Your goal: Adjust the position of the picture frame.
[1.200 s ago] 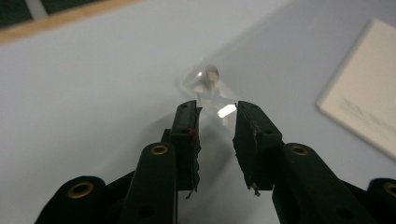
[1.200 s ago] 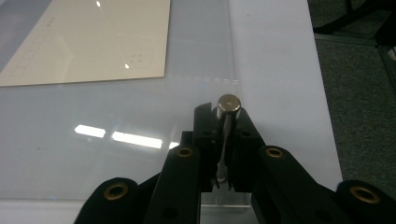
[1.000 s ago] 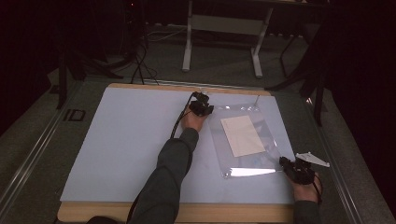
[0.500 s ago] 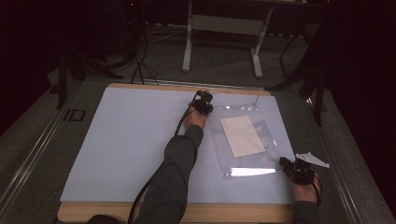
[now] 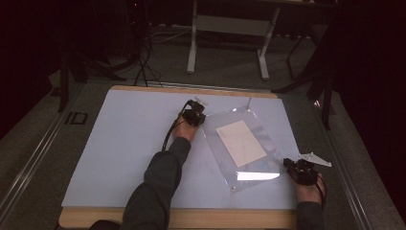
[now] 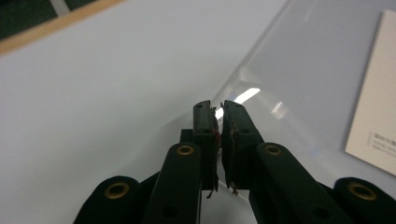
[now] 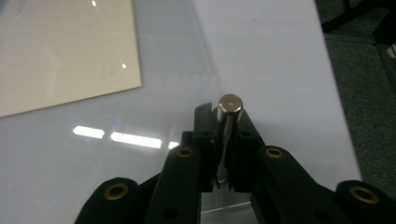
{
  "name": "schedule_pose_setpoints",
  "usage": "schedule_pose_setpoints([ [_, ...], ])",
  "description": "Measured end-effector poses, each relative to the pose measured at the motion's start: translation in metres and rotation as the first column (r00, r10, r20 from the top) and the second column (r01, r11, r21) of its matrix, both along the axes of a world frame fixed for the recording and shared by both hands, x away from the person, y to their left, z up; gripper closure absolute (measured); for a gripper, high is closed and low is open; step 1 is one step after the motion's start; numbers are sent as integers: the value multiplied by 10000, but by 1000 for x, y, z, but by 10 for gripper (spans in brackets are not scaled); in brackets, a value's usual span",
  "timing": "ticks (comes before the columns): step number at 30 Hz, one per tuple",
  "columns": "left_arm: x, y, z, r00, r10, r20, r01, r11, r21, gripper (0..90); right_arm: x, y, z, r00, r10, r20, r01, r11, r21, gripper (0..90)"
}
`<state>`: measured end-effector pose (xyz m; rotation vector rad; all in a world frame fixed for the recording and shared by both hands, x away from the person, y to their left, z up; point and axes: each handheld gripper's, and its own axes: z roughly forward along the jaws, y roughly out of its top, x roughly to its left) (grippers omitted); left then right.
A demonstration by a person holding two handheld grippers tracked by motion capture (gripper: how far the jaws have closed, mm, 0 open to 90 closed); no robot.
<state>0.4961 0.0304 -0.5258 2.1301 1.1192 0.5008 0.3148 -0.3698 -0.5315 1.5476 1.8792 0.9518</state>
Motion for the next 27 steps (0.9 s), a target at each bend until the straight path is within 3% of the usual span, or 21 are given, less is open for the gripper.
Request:
schedule_pose_setpoints([
  [5,-36,42,-1,10000,79,19,-79,9998,-161,852,20,19,1,9999,-33,-126,30,9998,-213,850],
  [8,-68,69,-3,9995,311,28,-310,9989,-343,852,35,30,2,9995,187,-263,-194,9995,-242,851],
  [13,-122,96,-2,9977,681,-61,-683,9966,-468,852,58,51,3,9974,584,-421,-594,9980,-229,851],
  [14,-133,99,-3,9977,672,-77,-674,9970,-387,852,62,54,3,9968,653,-454,-662,9976,-187,850],
  [15,-133,99,-3,9977,672,-77,-674,9970,-387,852,62,54,3,9968,653,-454,-662,9976,-187,850],
  [16,-155,104,-2,9971,749,-118,-755,9956,-559,852,66,57,3,9963,732,-451,-739,9971,-157,850],
  [17,-166,106,-3,9969,762,-206,-774,9948,-661,851,72,61,3,9943,954,-475,-960,9953,-112,850],
  [22,-221,103,-6,9979,634,127,-622,9950,-786,853,86,68,3,9875,1499,-478,-1504,9886,-76,849],
  [27,-254,96,-6,9996,216,193,-201,9970,-753,853,94,72,3,9788,1990,-478,-1995,9799,-55,849],
])
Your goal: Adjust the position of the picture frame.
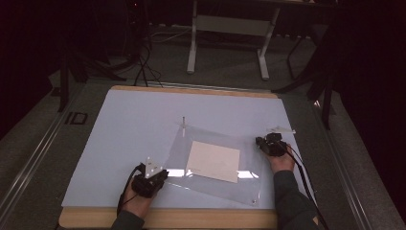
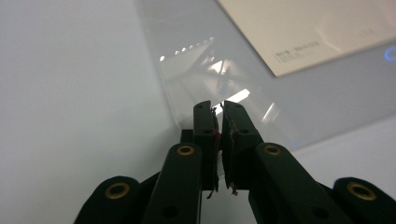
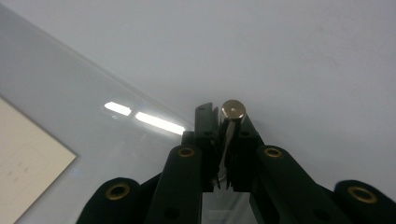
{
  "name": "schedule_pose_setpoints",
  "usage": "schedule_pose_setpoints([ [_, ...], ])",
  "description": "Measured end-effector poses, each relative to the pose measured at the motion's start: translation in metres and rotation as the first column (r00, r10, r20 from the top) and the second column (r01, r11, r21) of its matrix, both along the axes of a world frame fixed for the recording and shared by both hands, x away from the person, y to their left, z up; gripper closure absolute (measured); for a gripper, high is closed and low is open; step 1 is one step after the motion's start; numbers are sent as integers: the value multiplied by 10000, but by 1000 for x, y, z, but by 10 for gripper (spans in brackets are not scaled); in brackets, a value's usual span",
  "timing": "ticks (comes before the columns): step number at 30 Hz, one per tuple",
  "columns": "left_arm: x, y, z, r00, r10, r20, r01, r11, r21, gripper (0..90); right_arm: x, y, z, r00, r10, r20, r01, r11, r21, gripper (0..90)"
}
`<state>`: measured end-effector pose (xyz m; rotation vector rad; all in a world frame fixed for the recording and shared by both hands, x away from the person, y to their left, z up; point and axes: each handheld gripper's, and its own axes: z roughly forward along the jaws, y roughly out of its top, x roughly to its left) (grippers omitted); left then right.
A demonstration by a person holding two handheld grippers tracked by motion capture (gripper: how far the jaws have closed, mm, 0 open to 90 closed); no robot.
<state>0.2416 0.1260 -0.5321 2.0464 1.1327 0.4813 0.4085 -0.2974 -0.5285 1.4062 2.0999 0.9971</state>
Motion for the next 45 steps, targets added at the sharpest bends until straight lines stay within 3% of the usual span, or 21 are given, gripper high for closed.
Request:
schedule_pose_setpoints([
  [6,-16,4,-1,9995,-304,-28,304,9994,-181,852,7,8,1,9990,449,-52,-450,9989,-121,849],
  [16,-19,14,-2,9987,-476,-153,464,9962,-739,845,19,26,2,9986,479,-205,-485,9982,-346,850],
  [23,-13,23,8,9982,-440,409,496,9877,-1481,745,19,27,2,9987,486,-157,-491,9981,-377,850],
  [28,13,30,16,9953,-292,919,443,9851,-1665,673,19,27,2,9985,530,-131,-535,9979,-370,849],
  [31,41,35,18,9951,-179,976,361,9816,-1876,653,19,26,2,9982,583,-140,-588,9976,-377,848],
  [33,61,38,19,9934,-21,1147,222,9844,-1744,649,19,26,2,9981,600,-119,-604,9975,-361,848],
  [39,125,41,19,9937,4,1119,154,9900,-1404,636,18,25,2,9978,651,-93,-654,9973,-339,847],
  [43,151,38,15,9938,-150,1104,311,9889,-1453,603,17,24,1,9978,659,-57,-661,9975,-267,846],
  [45,155,37,13,9938,-130,1103,296,9882,-1502,600,17,24,1,9977,675,-54,-676,9973,-284,846],
])
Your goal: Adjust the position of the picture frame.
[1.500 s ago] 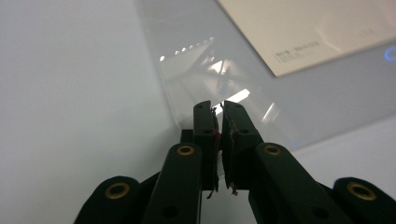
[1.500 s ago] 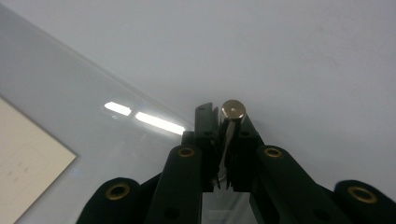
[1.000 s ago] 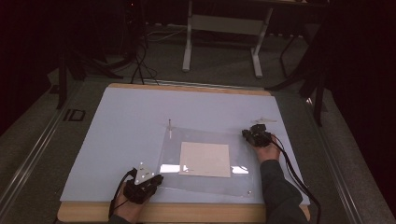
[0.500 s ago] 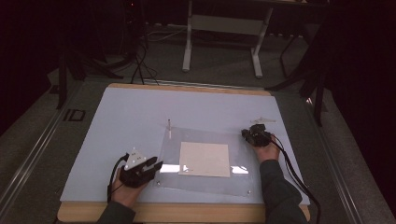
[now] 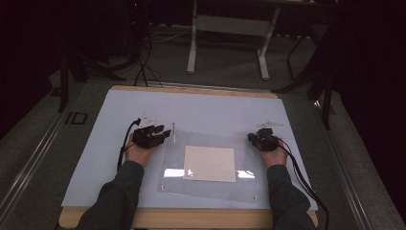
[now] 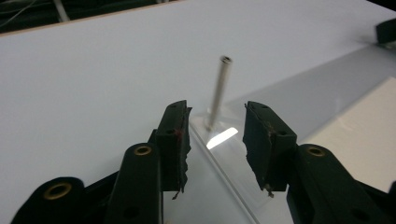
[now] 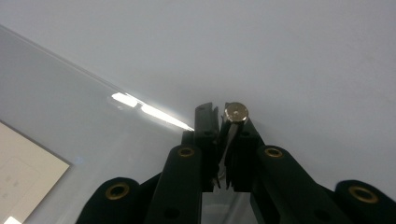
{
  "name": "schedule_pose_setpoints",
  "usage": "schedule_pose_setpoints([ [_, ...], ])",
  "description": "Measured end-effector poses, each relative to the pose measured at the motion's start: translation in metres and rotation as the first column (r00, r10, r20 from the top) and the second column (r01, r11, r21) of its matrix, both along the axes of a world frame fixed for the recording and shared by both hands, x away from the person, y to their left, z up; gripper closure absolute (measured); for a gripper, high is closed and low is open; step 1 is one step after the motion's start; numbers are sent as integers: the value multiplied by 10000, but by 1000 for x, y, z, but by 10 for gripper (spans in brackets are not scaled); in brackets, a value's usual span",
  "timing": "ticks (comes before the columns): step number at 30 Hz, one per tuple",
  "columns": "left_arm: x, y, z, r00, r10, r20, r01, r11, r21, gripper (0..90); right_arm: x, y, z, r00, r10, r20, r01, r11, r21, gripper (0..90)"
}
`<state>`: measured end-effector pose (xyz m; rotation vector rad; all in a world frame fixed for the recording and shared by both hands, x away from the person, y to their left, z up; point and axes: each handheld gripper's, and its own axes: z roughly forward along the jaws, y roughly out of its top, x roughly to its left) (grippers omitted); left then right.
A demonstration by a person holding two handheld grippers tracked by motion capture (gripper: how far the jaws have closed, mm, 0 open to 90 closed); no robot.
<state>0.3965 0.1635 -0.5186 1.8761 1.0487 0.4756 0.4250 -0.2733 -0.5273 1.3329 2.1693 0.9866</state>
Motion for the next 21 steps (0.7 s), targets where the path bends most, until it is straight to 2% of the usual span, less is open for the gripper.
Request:
schedule_pose_setpoints([
  [1,10,-1,-4,10000,-43,-55,41,9996,-264,600,-1,-1,0,10000,41,22,-41,10000,24,845],
  [2,13,-2,-5,9999,-92,-45,90,9994,-327,600,-1,-1,0,10000,59,36,-59,10000,24,845],
  [9,26,-10,-9,9990,-418,151,425,9980,-465,606,-6,-5,0,9997,157,166,-161,9996,210,835],
  [12,30,-12,-9,9979,-639,117,643,9972,-375,623,-9,-8,1,9994,203,276,-213,9991,365,826],
  [16,34,-20,-8,9966,-815,138,818,9964,-227,648,-16,-16,7,9978,325,586,-375,9955,873,810],
  [18,35,-21,-8,9969,-774,135,775,9970,-75,714,-19,-20,10,9972,360,661,-422,9946,948,806],
  [20,36,-27,-11,9970,-775,-12,775,9965,307,767,-20,-22,9,9971,433,622,-491,9943,944,806],
  [21,36,-28,-12,9967,-809,34,808,9964,267,814,-21,-23,8,9972,437,611,-494,9942,957,807],
])
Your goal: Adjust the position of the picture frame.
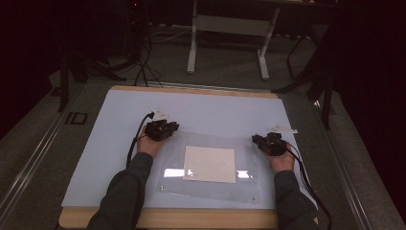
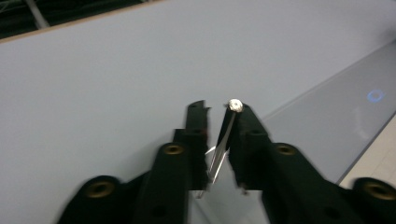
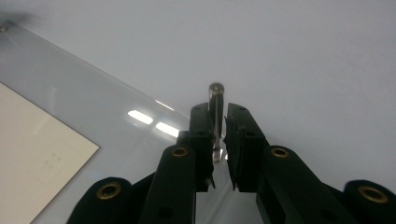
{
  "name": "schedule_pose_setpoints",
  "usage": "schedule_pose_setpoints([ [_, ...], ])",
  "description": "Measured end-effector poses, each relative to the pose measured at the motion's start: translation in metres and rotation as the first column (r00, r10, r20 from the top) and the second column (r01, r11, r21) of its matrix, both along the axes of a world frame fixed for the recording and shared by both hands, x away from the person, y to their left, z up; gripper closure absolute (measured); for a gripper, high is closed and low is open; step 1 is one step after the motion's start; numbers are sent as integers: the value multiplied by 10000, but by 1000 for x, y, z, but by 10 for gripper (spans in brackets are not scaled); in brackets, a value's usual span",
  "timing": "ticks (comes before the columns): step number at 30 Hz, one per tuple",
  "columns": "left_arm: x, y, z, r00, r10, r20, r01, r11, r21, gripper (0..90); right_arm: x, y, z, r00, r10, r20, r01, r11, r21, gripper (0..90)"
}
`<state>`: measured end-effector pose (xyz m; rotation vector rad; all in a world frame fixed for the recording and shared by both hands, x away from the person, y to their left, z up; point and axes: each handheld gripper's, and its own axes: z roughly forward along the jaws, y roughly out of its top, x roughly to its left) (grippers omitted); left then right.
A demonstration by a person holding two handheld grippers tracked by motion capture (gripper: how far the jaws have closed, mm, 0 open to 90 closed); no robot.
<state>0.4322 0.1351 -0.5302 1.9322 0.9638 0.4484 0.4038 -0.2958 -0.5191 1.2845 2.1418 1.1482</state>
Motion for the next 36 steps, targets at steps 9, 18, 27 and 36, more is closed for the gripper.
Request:
schedule_pose_setpoints([
  [9,-4,-2,2,9994,294,165,-301,9986,431,853,3,9,0,9999,-109,100,114,9989,-452,850],
  [18,-8,23,2,9918,1267,164,-1273,9908,460,853,30,42,4,9995,-266,-185,253,9972,-697,852],
  [27,-4,37,3,9825,1861,46,-1861,9809,560,853,53,64,5,9991,-326,-288,308,9977,-609,851],
  [36,11,34,6,9772,2112,-204,-2094,9756,665,852,54,65,4,9987,-455,-241,439,9972,-606,851],
])
